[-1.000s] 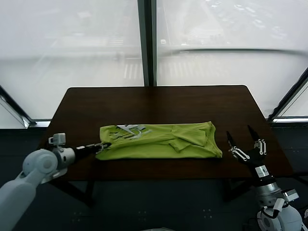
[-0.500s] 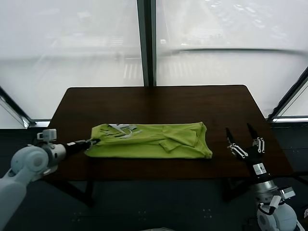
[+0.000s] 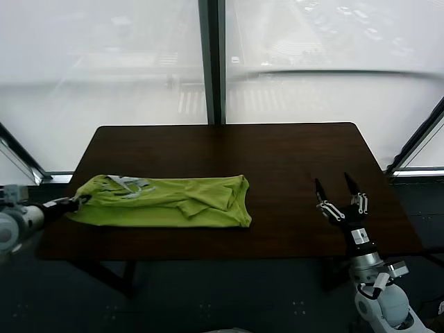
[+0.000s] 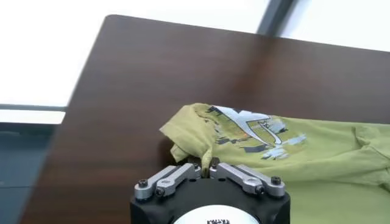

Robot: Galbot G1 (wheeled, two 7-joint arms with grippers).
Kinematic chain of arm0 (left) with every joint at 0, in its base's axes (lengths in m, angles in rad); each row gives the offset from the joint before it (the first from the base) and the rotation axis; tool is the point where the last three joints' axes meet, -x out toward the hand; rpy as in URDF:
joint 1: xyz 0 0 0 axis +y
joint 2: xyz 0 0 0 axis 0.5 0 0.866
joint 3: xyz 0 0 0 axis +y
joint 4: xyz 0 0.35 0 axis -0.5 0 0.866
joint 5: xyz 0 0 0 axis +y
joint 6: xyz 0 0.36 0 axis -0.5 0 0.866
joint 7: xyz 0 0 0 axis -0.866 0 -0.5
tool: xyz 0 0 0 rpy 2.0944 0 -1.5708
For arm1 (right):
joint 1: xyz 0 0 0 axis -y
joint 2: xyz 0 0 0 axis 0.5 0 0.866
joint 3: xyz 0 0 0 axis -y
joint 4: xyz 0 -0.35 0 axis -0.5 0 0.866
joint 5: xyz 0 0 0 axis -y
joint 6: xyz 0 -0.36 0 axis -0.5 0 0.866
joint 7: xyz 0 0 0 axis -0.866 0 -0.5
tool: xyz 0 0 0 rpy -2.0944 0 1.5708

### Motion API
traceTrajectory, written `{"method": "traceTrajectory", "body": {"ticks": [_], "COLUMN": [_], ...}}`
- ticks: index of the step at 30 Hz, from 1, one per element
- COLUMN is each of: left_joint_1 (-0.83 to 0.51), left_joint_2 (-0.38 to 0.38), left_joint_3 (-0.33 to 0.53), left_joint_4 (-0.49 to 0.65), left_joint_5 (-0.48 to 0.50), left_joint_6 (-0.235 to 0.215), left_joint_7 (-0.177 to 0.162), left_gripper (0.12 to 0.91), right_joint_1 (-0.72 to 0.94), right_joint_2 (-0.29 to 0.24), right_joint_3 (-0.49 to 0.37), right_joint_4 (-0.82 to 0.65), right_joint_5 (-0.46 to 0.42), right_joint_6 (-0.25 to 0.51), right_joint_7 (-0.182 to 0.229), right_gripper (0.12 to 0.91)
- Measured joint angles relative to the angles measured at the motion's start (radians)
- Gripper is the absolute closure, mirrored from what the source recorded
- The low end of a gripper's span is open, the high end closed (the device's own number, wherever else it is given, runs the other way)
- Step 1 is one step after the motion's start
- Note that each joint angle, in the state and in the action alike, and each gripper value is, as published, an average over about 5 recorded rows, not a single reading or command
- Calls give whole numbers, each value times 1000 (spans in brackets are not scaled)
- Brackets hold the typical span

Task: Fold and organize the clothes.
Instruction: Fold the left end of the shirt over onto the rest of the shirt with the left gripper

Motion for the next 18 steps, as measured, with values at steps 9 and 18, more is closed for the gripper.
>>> {"method": "traceTrajectory", "body": {"ticks": [9, 18], "left_joint_1": [-21, -154], "left_joint_2": [-122, -272], "left_joint_3": [29, 219], "left_joint_4": [-189, -266], "left_joint_5": [-55, -22], "left_joint_6": [0, -1], "left_joint_7": [-60, -73], "left_gripper": [853, 853], "right_joint_1": [-43, -92], "right_joint_2": [24, 91], "right_joint_3": [49, 112], "right_joint_4": [44, 67], "right_joint_5": [-18, -64], "right_joint_6": [-34, -48], "right_joint_7": [-7, -8], "right_gripper": [118, 118]}}
